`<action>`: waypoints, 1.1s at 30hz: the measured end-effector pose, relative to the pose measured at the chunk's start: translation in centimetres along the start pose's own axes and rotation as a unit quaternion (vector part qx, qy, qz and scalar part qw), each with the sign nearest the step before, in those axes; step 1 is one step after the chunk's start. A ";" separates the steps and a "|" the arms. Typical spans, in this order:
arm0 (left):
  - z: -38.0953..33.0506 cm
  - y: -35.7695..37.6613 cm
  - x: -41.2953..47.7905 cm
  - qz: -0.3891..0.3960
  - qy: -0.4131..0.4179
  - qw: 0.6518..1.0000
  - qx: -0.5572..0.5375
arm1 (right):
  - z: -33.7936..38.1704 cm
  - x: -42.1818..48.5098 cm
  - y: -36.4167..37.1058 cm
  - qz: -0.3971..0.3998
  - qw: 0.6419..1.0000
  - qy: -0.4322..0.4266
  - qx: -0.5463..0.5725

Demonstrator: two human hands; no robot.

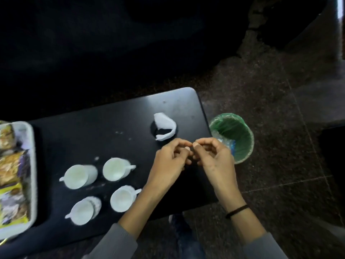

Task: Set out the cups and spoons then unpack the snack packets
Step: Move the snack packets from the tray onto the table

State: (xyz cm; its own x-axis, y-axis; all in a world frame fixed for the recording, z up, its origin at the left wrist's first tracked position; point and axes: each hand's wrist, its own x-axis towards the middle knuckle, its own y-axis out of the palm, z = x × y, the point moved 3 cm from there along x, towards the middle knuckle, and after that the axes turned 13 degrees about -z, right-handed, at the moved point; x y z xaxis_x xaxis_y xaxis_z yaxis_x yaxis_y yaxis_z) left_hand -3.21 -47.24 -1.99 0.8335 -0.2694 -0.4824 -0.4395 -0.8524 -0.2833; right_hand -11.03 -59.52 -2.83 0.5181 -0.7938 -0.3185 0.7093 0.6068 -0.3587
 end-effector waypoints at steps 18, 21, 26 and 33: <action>12.0 -32.4 -4.6 -0.250 -0.039 0.962 -0.099 | 7.6 -18.3 28.9 0.253 0.950 -0.149 -0.110; 15.0 -37.0 -5.0 -0.276 -0.057 0.954 -0.099 | 7.1 -21.5 34.0 0.283 0.935 -0.169 -0.128; 20.0 -43.2 -4.9 -0.309 -0.087 0.945 -0.057 | 5.6 -25.0 40.4 0.324 0.908 -0.188 -0.189; 26.8 -49.7 -3.6 -0.293 -0.216 0.904 0.225 | 3.0 -27.9 45.6 0.332 0.822 -0.275 -0.371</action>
State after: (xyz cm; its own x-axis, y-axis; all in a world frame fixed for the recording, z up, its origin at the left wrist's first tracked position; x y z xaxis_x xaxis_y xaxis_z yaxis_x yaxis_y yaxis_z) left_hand 6.69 8.11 -8.40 0.8010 0.4521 -0.3925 -0.1389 -0.4974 -0.8563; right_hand 8.31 -9.80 -7.62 0.9559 -0.0514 -0.2893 -0.1996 0.6088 -0.7678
